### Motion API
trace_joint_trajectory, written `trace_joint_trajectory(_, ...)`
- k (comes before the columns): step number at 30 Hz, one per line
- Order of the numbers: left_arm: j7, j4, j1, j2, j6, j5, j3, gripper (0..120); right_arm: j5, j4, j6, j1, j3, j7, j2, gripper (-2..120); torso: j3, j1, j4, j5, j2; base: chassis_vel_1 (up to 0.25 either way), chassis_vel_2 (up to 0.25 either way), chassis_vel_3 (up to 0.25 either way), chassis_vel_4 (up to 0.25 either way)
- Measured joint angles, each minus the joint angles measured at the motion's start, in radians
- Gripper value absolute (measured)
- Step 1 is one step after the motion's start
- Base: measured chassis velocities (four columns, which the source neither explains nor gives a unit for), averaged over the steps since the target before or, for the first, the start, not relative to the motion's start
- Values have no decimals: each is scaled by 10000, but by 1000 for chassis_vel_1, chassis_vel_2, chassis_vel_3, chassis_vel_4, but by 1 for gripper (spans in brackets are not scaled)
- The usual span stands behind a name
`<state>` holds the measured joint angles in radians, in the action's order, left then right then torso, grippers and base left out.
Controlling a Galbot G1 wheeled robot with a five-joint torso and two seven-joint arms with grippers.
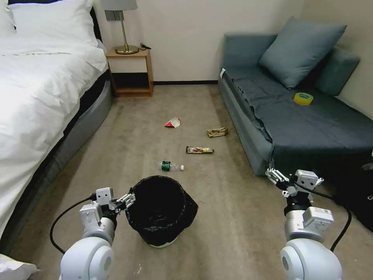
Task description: Pick up the trash bin, then pick up the garbage on the floor and place it into the trash bin.
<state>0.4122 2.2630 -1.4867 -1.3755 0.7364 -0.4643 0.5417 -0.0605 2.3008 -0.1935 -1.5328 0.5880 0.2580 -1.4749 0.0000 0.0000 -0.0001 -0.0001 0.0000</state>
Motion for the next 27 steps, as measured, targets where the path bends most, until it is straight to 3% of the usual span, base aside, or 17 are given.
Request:
trace_joint_trajectory(11,483,-1568,401,260,92,-871,-36,100,-12,-228,36,289,-183,-27,73,100,0,0,3,0,0,0,0,0,0)
trace_joint_trajectory(15,575,-2155,846,254,56,-1163,-358,100,-12,-275,76,317,-169,-29,82,100,0,0,1,0,0,0,0,0,0)
trace_joint_trajectory(27,990,-3021,1476,156,14,-1745,-819,98,-7,-322,180,329,-56,31,86,100,1,0,1,1,0,0,0,0,0)
